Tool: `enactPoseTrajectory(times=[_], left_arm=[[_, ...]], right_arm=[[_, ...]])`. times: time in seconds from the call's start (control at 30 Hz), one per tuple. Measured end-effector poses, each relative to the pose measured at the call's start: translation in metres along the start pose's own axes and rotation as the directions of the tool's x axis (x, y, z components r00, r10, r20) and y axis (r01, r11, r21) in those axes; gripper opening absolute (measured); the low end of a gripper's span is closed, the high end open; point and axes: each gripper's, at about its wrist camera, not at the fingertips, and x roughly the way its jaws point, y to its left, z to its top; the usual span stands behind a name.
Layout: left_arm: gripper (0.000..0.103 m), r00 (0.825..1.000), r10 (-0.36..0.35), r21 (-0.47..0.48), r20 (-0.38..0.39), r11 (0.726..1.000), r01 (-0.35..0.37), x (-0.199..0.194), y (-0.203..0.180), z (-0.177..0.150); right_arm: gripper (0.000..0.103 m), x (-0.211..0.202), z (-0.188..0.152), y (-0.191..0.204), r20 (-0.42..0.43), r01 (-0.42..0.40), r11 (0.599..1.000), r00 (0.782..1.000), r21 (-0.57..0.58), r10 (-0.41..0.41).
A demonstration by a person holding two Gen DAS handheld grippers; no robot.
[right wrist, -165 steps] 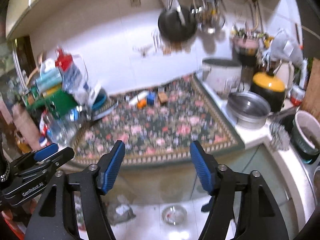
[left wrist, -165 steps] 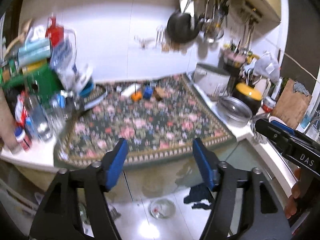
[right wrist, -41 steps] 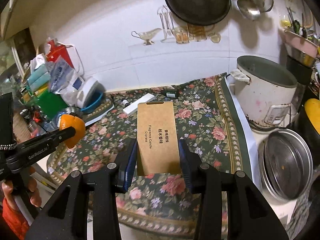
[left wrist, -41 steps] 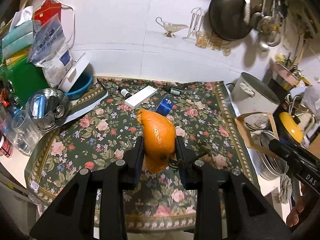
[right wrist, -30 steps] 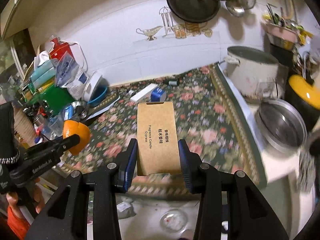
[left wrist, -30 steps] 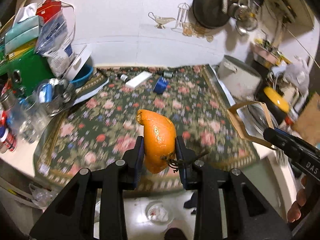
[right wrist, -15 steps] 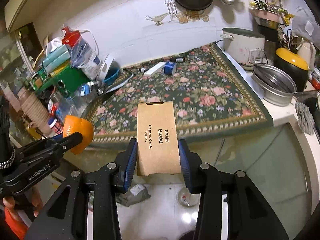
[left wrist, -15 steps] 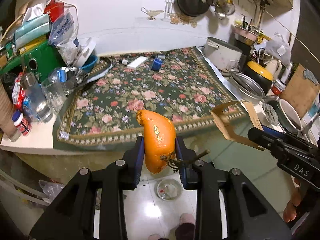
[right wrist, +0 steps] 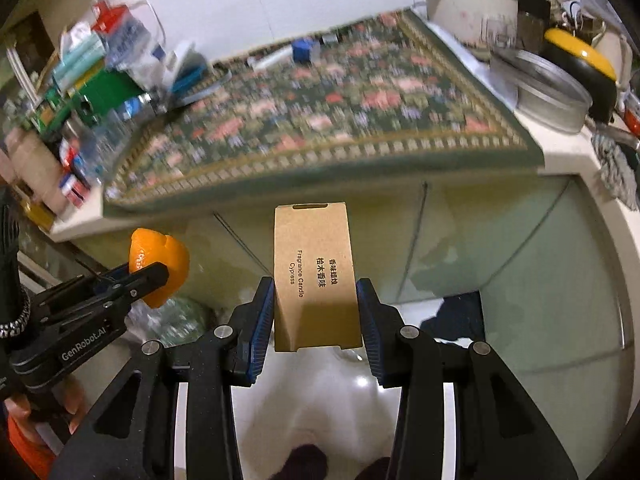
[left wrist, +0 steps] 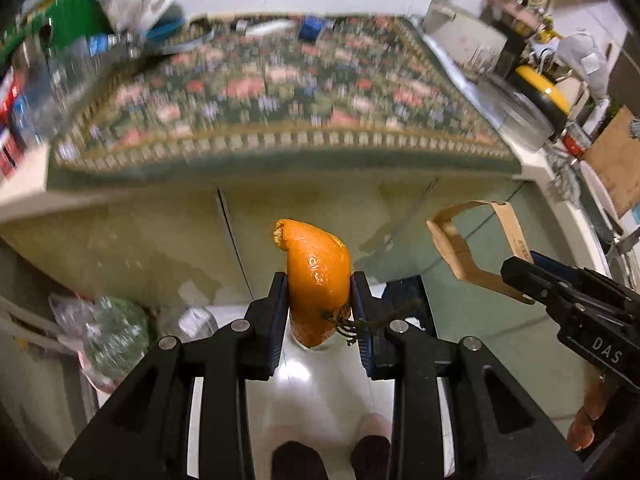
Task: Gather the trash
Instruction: 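Carry the paper box and orange peel down toward the white floor bin, then open both tools to drop the box and peel into the bin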
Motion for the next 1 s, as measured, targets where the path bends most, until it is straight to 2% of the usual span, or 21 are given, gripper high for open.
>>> enactPoseTrajectory(times=[0.23,0.53,0.7,0.87,1.0], left_arm=[[0.03,0.997,0.003,-0.084,-0.083,0.996,-0.01,0.09,-0.009,-0.052],[0.03,0.987,0.003,-0.124,-0.163,0.992,-0.023,0.21,0.013,-0.105],[0.03,0.983,0.007,-0.153,-0.183,0.988,-0.036,0.262,0.033,-0.12],[0.03,0.98,0.009,-0.147,-0.199,0.988,-0.039,0.298,0.039,-0.123],[0.031,0.977,0.01,-0.12,-0.211,0.992,-0.036,0.318,0.036,-0.119]], right_arm=[[0.037,0.068,-0.04,-0.041,-0.095,0.01,0.999,0.995,-0.053,-0.015],[0.037,0.202,-0.097,-0.082,-0.227,-0.006,1.0,0.974,-0.023,0.001],[0.037,0.272,-0.115,-0.087,-0.271,-0.021,0.999,0.963,-0.027,0.013],[0.038,0.312,-0.112,-0.088,-0.281,-0.059,0.998,0.959,-0.032,0.048],[0.05,0.333,-0.108,-0.092,-0.325,-0.058,0.998,0.944,-0.003,0.054]])
